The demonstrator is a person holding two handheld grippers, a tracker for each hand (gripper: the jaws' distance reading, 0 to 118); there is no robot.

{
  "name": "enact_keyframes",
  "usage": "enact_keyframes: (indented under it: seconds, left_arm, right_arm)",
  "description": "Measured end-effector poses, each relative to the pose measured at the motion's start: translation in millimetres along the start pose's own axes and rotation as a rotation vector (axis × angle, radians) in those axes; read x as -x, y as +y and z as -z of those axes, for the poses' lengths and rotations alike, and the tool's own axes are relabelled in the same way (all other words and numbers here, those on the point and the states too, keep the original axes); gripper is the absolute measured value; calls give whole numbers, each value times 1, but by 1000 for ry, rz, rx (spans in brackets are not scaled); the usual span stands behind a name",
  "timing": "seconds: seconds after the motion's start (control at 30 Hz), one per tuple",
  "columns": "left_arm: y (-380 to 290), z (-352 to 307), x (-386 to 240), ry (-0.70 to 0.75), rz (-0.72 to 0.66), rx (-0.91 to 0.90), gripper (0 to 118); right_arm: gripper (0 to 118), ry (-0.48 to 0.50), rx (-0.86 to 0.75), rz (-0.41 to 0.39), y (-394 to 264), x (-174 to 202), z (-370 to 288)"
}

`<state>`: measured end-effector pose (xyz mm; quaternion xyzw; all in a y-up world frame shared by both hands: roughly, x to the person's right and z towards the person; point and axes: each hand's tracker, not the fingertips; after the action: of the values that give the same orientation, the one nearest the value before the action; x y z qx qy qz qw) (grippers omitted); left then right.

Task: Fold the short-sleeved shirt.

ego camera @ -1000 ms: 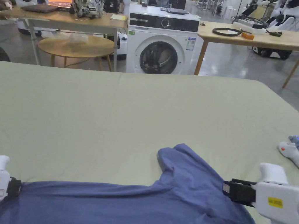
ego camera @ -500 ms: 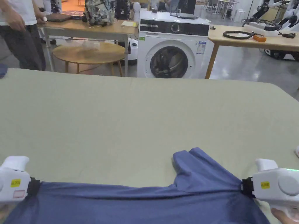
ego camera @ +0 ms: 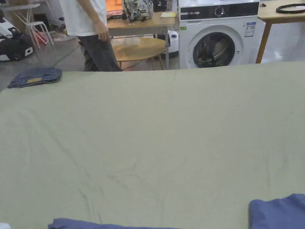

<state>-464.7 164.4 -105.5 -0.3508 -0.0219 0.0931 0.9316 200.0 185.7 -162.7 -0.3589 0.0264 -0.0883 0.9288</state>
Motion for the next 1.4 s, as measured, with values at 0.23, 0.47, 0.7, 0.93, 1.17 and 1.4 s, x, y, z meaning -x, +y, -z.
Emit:
enact_keyframes:
  seconds: [0.23,0.47,0.7,0.93,1.17,1.4]
  left_arm:
    - [-47,11,-8,62,20,100,0]
    - [-36,10,-10,67,-3,-4,49]
    - [15,-46,-55,-27,89,-263,39]
    - [37,-57,-77,-155,93,-322,0]
    - [28,-49,-9,-103,-88,-193,35]
    - [-36,4,77,-319,-470,-40,95]
  right_arm:
    - [0,-10,49,126,-47,-25,15]
    - [67,-98,23,-25,-59,-20,20]
    - [61,2,-216,-136,-16,34,-20]
    - [0,133,-251,-182,7,89,-6]
    - [0,201,-224,-204,4,106,0]
    - [0,207,-164,-183,-13,94,0]
